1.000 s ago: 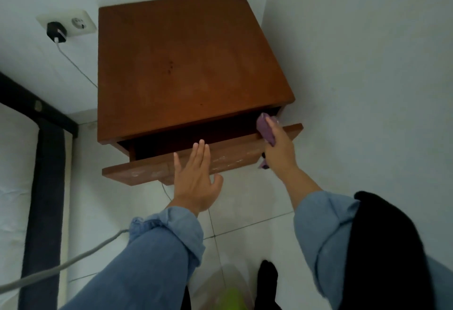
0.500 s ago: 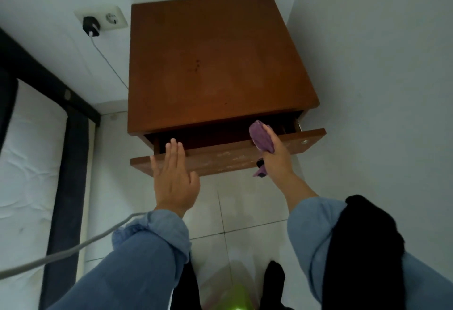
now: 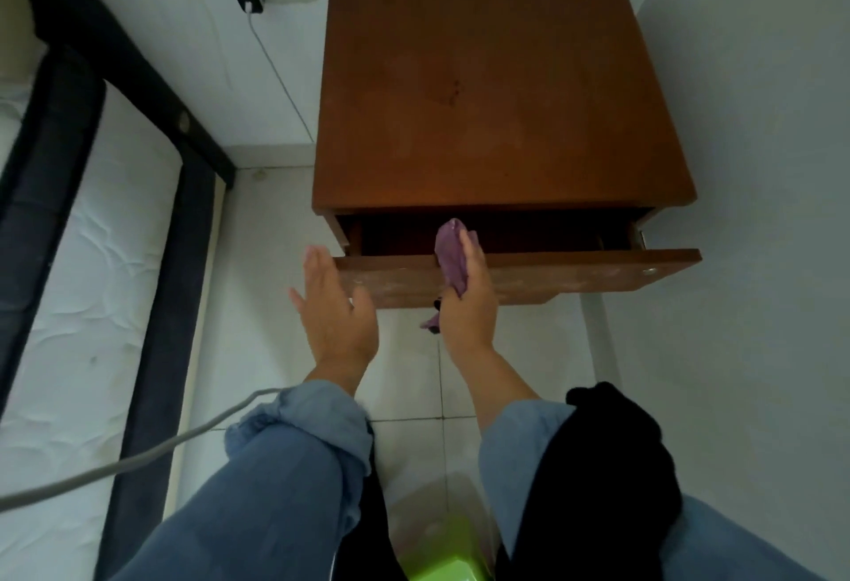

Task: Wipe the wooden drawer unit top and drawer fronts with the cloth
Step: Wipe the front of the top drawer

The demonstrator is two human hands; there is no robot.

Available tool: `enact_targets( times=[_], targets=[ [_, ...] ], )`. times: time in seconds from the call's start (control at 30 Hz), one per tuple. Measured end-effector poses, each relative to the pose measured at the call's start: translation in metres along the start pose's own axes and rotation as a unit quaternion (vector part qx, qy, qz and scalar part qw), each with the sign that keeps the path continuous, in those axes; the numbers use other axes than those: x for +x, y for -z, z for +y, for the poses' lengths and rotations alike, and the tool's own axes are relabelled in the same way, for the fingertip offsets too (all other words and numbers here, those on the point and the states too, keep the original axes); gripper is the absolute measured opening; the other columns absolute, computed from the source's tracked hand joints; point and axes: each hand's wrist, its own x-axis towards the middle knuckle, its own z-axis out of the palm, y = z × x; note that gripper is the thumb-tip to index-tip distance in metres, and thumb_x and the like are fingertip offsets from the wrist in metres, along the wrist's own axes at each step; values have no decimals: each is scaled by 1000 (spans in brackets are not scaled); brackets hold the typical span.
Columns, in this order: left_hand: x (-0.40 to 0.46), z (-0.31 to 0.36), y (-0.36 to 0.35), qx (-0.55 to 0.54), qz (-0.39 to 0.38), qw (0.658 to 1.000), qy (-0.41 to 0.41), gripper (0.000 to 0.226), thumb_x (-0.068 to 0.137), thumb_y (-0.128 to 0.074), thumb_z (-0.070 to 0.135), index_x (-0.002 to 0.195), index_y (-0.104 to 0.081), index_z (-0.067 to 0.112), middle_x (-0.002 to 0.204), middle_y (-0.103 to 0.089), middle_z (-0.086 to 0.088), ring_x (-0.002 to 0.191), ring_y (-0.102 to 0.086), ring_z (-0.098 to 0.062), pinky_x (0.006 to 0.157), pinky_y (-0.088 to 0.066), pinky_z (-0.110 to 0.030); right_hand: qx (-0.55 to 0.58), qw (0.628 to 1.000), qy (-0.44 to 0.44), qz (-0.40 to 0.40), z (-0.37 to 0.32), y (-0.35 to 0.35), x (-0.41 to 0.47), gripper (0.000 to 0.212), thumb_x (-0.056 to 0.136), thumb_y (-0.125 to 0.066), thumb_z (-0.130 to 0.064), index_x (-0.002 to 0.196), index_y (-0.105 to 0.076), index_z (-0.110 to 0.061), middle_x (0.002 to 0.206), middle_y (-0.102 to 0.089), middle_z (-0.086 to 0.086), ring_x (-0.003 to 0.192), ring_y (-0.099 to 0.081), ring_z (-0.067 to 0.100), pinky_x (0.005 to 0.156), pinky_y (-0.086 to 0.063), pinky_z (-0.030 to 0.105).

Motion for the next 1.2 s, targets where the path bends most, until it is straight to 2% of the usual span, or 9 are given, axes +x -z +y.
enact_targets(
  times=[0.1, 0.2, 0.3, 0.5, 0.6, 0.77, 0.83, 0.97, 1.2],
  targets=[
    [10, -14, 12, -230, -21, 957, 173, 65, 90, -27, 40, 151, -28, 17, 154, -35, -3, 140, -32, -21, 120, -19, -37, -8, 1000, 10, 5, 0, -2, -1, 86, 86, -44, 14, 144, -25, -46, 157, -16, -21, 142, -26, 8, 96, -45, 13],
    [20, -12, 20, -367, -15, 897, 246, 54, 95, -39, 45, 139, -49, 15, 138, -51, 1, 126, -47, -16, 111, -30, -29, 8, 998, 18, -67, -9, -13, -7, 84, 87, -42, 16, 149, -22, -38, 159, -11, -17, 137, -24, 3, 69, -42, -5],
    [24, -13, 24, -391, -26, 883, 258, 38, 102, -36, 36, 127, -55, 14, 124, -55, -1, 112, -50, -13, 96, -31, -22, -17, 988, 33, -151, -20, -39, -14, 81, 89, -43, 13, 149, -22, -36, 159, -11, -15, 139, -28, 9, 63, -44, -4],
    [30, -18, 26, -401, -45, 878, 258, 47, 99, -35, 30, 131, -52, 0, 133, -57, -14, 126, -49, -21, 106, -32, -29, -182, 947, 115, -240, -27, -59, -7, 81, 87, -45, 5, 149, -18, -40, 159, -13, -15, 136, -37, 22, 101, -33, 12],
    [29, -14, 19, -432, -33, 863, 260, 49, 99, -35, 31, 135, -50, 2, 136, -55, -12, 127, -47, -19, 103, -31, -28, -385, 879, 184, -214, -27, -53, 0, 81, 88, -49, -11, 149, -5, -41, 160, -12, -14, 112, -49, 30, 97, -35, 38],
    [32, -11, 11, -475, 0, 851, 224, 29, 101, -35, 27, 105, -63, 19, 110, -63, 4, 98, -55, -2, 83, -37, -16, -415, 847, 311, -115, -8, -54, 3, 81, 80, -59, -8, 149, -23, -32, 157, -27, -8, 90, -51, 26, 79, -41, 37],
    [34, -16, 10, -479, 8, 855, 200, 32, 101, -34, 26, 108, -64, 21, 108, -66, 6, 101, -58, -3, 85, -41, -15, -405, 821, 396, -67, 10, -57, 9, 77, 78, -56, -4, 147, -32, -31, 154, -34, -8, 83, -48, 22, 74, -40, 34],
    [51, -28, 1, -502, 46, 847, 169, 41, 101, -32, 22, 132, -55, 10, 128, -61, -5, 119, -54, -14, 97, -41, -20, -463, 692, 554, -2, 36, -56, 41, 60, 93, -40, -10, 147, -28, -33, 152, -36, -9, 89, -47, 21, 82, -41, 35],
    [94, -58, -42, -406, 237, 882, 7, 36, 85, -36, 18, 93, -70, 17, 86, -72, -5, 81, -68, -3, 77, -54, -20, -461, 569, 675, 92, 49, -77, 108, 47, 98, -42, -19, 141, -38, -37, 145, -45, -14, 102, -43, 22, 82, -33, 36]
  ],
)
